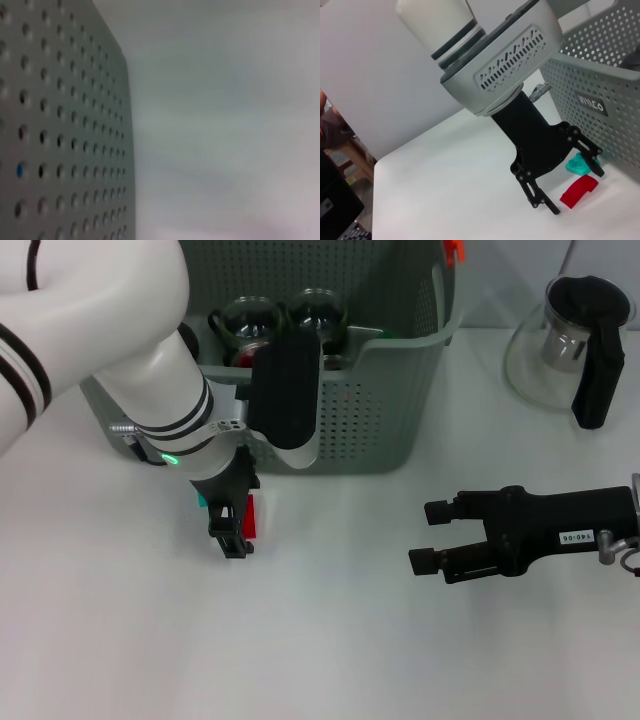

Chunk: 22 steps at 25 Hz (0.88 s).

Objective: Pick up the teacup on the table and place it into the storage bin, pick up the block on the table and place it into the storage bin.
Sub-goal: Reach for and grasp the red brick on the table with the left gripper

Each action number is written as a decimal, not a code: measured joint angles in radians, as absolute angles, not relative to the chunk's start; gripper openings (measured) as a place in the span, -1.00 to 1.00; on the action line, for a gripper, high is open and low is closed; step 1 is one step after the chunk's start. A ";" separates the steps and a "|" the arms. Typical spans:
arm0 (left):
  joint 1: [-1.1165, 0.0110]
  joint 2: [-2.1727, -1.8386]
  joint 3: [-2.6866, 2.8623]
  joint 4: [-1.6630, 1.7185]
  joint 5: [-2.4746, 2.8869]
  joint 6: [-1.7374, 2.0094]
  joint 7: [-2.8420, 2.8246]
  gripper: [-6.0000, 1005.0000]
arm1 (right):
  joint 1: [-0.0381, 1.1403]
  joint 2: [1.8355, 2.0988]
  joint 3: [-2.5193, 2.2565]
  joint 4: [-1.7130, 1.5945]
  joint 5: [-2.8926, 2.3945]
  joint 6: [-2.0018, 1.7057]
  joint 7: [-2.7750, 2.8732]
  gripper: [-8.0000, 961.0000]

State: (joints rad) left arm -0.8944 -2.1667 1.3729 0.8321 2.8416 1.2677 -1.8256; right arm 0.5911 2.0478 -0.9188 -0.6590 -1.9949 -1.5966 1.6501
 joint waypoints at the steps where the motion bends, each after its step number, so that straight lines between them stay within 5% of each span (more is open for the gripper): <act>1: -0.898 -2.166 1.373 0.825 2.842 1.266 -1.826 0.68 | 0.591 2.048 -0.919 -0.659 -1.995 -1.596 1.650 0.97; 22: -0.907 -2.164 1.375 0.799 2.844 1.246 -1.828 0.54 | 0.589 2.046 -0.919 -0.645 -1.991 -1.595 1.638 0.97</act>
